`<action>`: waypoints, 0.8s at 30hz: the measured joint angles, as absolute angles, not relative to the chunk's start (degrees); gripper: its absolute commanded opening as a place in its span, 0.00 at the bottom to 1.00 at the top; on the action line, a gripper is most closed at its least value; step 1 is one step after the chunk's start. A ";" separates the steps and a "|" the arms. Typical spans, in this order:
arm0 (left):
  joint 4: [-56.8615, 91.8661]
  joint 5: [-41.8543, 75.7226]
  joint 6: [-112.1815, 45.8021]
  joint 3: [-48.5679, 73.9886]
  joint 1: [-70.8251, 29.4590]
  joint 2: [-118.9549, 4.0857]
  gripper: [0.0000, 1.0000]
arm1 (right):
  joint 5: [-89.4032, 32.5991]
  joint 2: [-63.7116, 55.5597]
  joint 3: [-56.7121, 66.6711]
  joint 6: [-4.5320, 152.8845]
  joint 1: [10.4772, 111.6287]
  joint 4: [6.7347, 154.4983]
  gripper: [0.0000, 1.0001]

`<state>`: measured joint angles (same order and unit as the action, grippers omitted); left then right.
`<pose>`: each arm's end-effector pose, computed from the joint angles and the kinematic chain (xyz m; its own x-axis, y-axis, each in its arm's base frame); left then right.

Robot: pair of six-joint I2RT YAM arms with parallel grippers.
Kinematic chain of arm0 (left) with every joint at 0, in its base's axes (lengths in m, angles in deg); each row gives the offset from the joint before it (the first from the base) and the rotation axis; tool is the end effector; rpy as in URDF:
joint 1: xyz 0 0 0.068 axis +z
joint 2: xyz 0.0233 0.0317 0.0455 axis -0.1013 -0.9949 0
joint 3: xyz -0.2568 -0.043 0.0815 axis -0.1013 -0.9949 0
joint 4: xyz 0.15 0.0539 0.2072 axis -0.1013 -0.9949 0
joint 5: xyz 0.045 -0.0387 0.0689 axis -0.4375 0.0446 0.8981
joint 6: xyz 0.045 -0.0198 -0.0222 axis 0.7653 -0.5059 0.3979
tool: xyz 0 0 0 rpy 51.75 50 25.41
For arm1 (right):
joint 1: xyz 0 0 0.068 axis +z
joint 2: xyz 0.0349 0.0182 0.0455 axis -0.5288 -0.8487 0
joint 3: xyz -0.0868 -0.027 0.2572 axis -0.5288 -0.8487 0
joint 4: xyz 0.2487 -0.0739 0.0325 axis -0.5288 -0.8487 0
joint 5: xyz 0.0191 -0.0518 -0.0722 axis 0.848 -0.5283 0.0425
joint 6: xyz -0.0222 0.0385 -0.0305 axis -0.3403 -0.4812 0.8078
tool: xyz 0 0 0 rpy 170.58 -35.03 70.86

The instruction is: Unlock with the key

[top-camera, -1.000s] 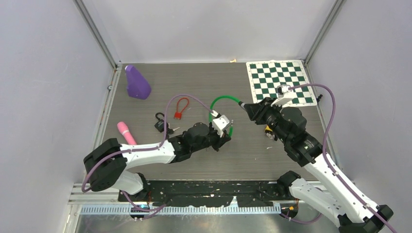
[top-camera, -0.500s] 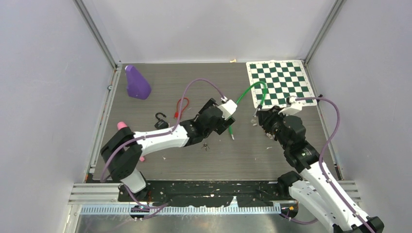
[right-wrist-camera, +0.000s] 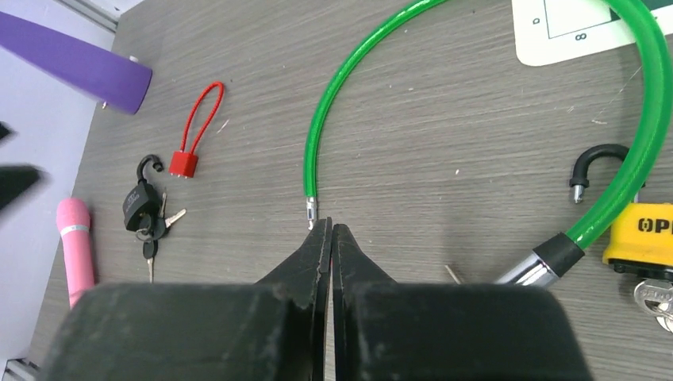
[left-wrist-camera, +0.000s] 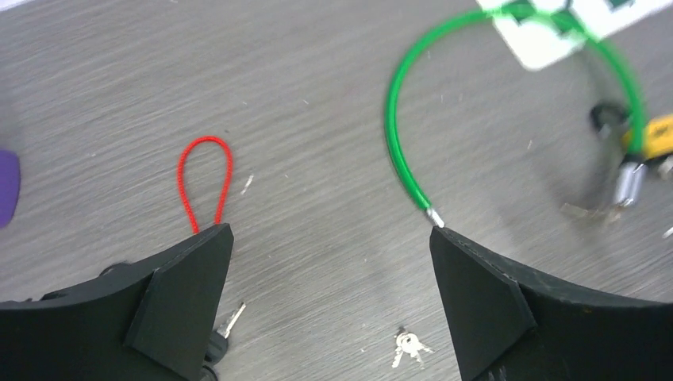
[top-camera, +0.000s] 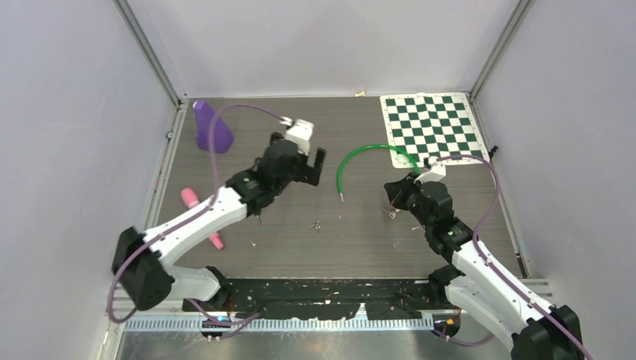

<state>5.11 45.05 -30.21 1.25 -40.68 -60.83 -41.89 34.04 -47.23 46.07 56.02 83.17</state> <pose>0.2255 -0.2200 0.3023 -0.3949 0.2116 -0.8940 0.4222 0.9061 0.0280 0.1677 0.0710 0.2349 -0.4079 0.4413 -0.7993 -0.1024 0.8478 0.5204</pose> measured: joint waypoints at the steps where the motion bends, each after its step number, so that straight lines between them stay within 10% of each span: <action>1: 4.07 44.05 -32.16 1.25 -39.20 -58.21 0.99 | -41.61 33.85 -47.37 46.10 56.02 83.04 0.08; 9: -4.83 35.44 -44.90 0.27 -24.14 -41.03 1.00 | -44.18 34.66 -46.27 48.76 55.89 75.69 0.75; 24: -20.35 40.22 -39.04 -3.10 -18.15 -14.41 1.00 | -46.04 -0.77 -26.01 56.81 40.55 67.85 0.97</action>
<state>-20.35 40.22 -39.04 -3.10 -18.15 -14.41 -46.04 -0.77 -26.01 56.81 40.55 67.85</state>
